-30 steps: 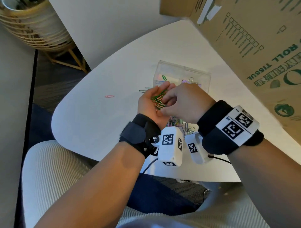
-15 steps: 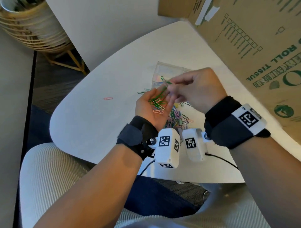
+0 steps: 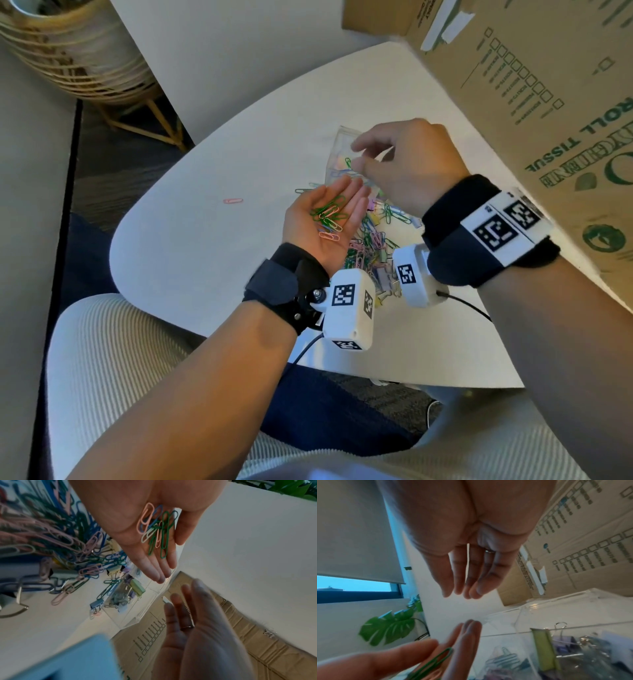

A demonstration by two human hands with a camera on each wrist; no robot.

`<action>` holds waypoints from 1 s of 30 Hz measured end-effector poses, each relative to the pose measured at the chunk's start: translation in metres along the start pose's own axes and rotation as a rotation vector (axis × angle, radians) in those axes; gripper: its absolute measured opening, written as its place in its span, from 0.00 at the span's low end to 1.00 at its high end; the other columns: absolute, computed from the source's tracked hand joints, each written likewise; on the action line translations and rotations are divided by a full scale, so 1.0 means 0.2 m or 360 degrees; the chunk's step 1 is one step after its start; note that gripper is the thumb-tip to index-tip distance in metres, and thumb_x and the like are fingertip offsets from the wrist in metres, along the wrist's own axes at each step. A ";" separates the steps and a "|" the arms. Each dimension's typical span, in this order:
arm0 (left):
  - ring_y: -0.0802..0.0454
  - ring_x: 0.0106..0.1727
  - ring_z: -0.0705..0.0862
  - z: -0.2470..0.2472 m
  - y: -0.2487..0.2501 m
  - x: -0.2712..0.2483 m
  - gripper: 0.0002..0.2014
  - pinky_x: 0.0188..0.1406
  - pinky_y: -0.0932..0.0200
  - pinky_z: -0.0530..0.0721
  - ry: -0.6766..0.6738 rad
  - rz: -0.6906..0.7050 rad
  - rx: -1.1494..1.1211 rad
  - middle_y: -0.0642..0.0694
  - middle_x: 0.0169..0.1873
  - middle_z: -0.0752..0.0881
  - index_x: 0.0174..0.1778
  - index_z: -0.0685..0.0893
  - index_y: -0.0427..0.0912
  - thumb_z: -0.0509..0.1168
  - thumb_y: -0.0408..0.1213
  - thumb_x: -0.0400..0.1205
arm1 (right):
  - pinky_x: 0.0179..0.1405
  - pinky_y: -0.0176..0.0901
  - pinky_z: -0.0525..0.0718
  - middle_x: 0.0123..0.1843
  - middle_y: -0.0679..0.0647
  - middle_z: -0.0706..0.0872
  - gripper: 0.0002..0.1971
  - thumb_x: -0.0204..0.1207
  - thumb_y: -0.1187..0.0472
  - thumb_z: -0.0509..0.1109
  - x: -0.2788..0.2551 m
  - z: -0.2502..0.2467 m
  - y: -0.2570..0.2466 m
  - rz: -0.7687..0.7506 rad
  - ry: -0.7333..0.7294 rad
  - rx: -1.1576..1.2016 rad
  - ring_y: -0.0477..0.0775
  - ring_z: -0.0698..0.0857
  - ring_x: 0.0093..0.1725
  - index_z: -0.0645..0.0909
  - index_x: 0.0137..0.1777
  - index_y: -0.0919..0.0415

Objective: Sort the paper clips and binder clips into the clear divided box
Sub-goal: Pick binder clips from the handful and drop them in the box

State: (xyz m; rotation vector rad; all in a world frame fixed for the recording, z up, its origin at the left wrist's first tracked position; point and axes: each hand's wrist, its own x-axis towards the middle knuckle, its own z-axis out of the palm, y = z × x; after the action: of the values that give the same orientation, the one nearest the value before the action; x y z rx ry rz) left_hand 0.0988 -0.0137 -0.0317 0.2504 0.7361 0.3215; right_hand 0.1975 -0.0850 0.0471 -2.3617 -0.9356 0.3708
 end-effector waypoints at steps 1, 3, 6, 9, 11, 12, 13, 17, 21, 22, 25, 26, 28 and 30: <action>0.41 0.47 0.89 0.00 0.00 0.00 0.16 0.52 0.52 0.87 -0.0012 0.0008 -0.0019 0.35 0.46 0.89 0.53 0.84 0.29 0.55 0.36 0.84 | 0.44 0.28 0.81 0.44 0.45 0.88 0.09 0.76 0.56 0.73 -0.03 0.01 -0.02 -0.0063 -0.0070 -0.0022 0.42 0.83 0.40 0.88 0.55 0.50; 0.45 0.40 0.87 -0.01 0.00 0.01 0.15 0.43 0.53 0.87 -0.0020 0.0012 -0.0026 0.39 0.40 0.88 0.53 0.84 0.32 0.56 0.38 0.83 | 0.49 0.37 0.84 0.43 0.46 0.89 0.09 0.75 0.56 0.73 -0.10 0.03 -0.03 -0.0171 -0.0252 -0.0096 0.44 0.85 0.42 0.88 0.54 0.51; 0.45 0.35 0.85 0.01 -0.01 0.01 0.18 0.41 0.53 0.84 -0.0098 -0.0009 -0.0014 0.38 0.36 0.84 0.53 0.82 0.32 0.52 0.42 0.85 | 0.52 0.47 0.82 0.44 0.51 0.88 0.13 0.72 0.59 0.75 -0.15 0.06 -0.01 -0.0246 -0.0334 -0.0160 0.50 0.84 0.44 0.87 0.58 0.52; 0.44 0.36 0.86 0.03 -0.01 0.00 0.23 0.40 0.55 0.86 -0.0165 -0.0041 0.0030 0.37 0.37 0.85 0.59 0.79 0.32 0.48 0.47 0.87 | 0.55 0.49 0.79 0.50 0.54 0.84 0.16 0.73 0.59 0.74 -0.16 0.09 0.02 -0.0262 -0.0344 -0.0297 0.54 0.82 0.51 0.85 0.61 0.54; 0.40 0.48 0.85 0.04 -0.01 -0.01 0.25 0.52 0.48 0.85 -0.0185 -0.0054 0.0052 0.34 0.47 0.84 0.61 0.79 0.31 0.47 0.49 0.87 | 0.59 0.48 0.77 0.57 0.56 0.81 0.17 0.74 0.57 0.73 -0.15 0.11 0.03 -0.0250 -0.0366 -0.0374 0.55 0.80 0.57 0.83 0.64 0.54; 0.38 0.53 0.83 0.04 -0.01 -0.01 0.26 0.59 0.45 0.81 -0.0194 -0.0057 0.0067 0.32 0.52 0.83 0.63 0.79 0.30 0.47 0.49 0.87 | 0.60 0.47 0.77 0.59 0.56 0.80 0.16 0.75 0.57 0.72 -0.15 0.11 0.03 -0.0239 -0.0361 -0.0388 0.55 0.80 0.58 0.84 0.63 0.54; 0.36 0.57 0.81 0.04 -0.01 0.00 0.27 0.63 0.44 0.78 -0.0205 -0.0062 0.0073 0.32 0.55 0.82 0.64 0.78 0.29 0.47 0.50 0.87 | 0.60 0.47 0.78 0.60 0.55 0.79 0.15 0.76 0.57 0.72 -0.15 0.12 0.03 -0.0241 -0.0351 -0.0391 0.55 0.80 0.58 0.85 0.62 0.54; 0.35 0.66 0.79 0.04 0.00 0.02 0.27 0.74 0.40 0.69 -0.0235 -0.0076 0.0017 0.33 0.59 0.84 0.64 0.79 0.30 0.46 0.49 0.88 | 0.60 0.51 0.79 0.61 0.54 0.82 0.12 0.77 0.55 0.69 -0.15 0.11 0.02 -0.0328 -0.0364 -0.0453 0.55 0.81 0.59 0.85 0.60 0.53; 0.37 0.66 0.79 0.06 -0.02 0.03 0.26 0.73 0.40 0.70 -0.0247 -0.0091 -0.0007 0.36 0.65 0.82 0.69 0.78 0.34 0.46 0.48 0.88 | 0.49 0.42 0.73 0.57 0.54 0.85 0.19 0.77 0.52 0.68 -0.16 0.12 0.01 -0.0359 -0.0468 -0.0476 0.54 0.80 0.53 0.79 0.67 0.53; 0.37 0.65 0.80 0.06 -0.02 0.03 0.25 0.73 0.40 0.70 -0.0249 -0.0097 -0.0005 0.36 0.65 0.82 0.70 0.77 0.34 0.47 0.47 0.88 | 0.49 0.43 0.73 0.56 0.55 0.84 0.20 0.76 0.54 0.68 -0.16 0.12 0.00 -0.0364 -0.0497 -0.0489 0.56 0.80 0.54 0.78 0.68 0.53; 0.37 0.70 0.77 0.04 -0.04 0.04 0.23 0.75 0.40 0.67 -0.0269 -0.0148 -0.0050 0.34 0.66 0.81 0.69 0.78 0.34 0.50 0.45 0.87 | 0.47 0.44 0.76 0.50 0.56 0.84 0.14 0.75 0.60 0.68 -0.14 0.12 0.00 -0.0349 -0.0485 -0.0513 0.55 0.78 0.48 0.81 0.61 0.54; 0.37 0.72 0.76 0.04 -0.04 0.04 0.23 0.76 0.40 0.67 -0.0267 -0.0159 -0.0056 0.34 0.66 0.81 0.69 0.78 0.33 0.51 0.45 0.87 | 0.47 0.44 0.76 0.47 0.54 0.84 0.12 0.75 0.61 0.68 -0.13 0.12 0.00 -0.0347 -0.0470 -0.0523 0.55 0.78 0.47 0.83 0.58 0.54; 0.38 0.71 0.75 0.03 -0.05 0.05 0.22 0.75 0.40 0.69 -0.0263 -0.0139 -0.0037 0.34 0.64 0.80 0.65 0.80 0.32 0.50 0.44 0.87 | 0.46 0.44 0.77 0.39 0.44 0.80 0.09 0.74 0.61 0.69 -0.13 0.11 0.01 -0.0335 -0.0441 -0.0512 0.55 0.81 0.46 0.87 0.52 0.52; 0.38 0.65 0.79 0.04 -0.03 0.03 0.22 0.74 0.41 0.70 -0.0267 -0.0093 0.0010 0.33 0.61 0.83 0.61 0.81 0.31 0.49 0.43 0.87 | 0.46 0.43 0.78 0.37 0.41 0.82 0.07 0.74 0.58 0.71 -0.13 0.10 0.01 -0.0293 -0.0367 -0.0409 0.52 0.83 0.44 0.89 0.49 0.51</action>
State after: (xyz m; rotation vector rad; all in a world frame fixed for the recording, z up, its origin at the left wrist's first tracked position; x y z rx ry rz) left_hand 0.1107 -0.0180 -0.0320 0.2581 0.5778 0.2397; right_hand 0.1712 -0.0973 0.0315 -2.4696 -1.3702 0.4813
